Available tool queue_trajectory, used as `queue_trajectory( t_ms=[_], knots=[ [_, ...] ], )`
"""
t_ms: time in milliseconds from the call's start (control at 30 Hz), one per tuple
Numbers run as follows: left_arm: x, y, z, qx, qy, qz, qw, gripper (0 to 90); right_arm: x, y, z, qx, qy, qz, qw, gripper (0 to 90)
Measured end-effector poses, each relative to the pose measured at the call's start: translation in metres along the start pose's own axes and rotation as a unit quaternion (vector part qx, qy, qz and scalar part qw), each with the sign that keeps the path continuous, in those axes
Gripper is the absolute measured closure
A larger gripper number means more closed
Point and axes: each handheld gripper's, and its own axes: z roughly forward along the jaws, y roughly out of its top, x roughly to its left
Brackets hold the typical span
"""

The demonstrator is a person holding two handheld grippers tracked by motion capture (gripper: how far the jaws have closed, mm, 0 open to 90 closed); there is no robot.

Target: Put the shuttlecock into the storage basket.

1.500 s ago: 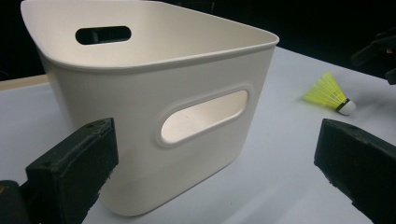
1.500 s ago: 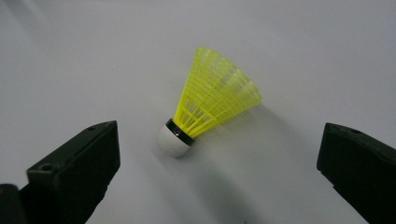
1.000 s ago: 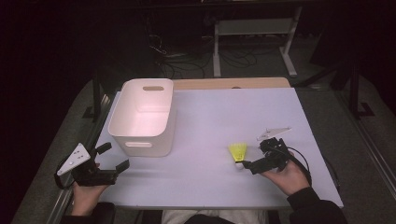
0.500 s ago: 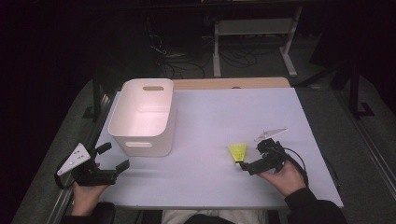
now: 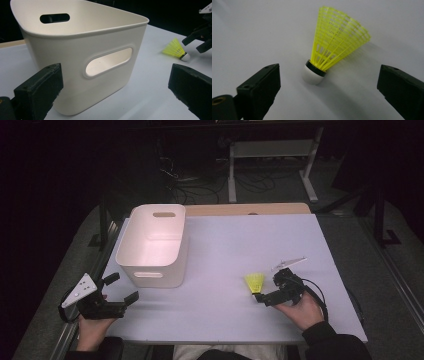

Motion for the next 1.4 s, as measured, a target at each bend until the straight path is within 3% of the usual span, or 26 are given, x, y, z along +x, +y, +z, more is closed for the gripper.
queue_trajectory(
  t_ms=[333,633,1400],
  knots=[
    [0.0,0.0,0.0,0.0,0.0,0.0,1.0,0.0,0.0,-0.001,0.007,0.013,0.013,0.022,0.9996,12.7],
    [0.0,0.0,0.0,0.001,-0.001,0.0,1.0,0.0,0.003,0.0,0.012,0.033,0.008,0.026,0.9991,19.8],
    [0.0,0.0,0.0,0.002,-0.002,0.001,1.0,0.0,0.006,0.008,0.023,0.05,0.008,0.037,0.998,38.7]
  ],
)
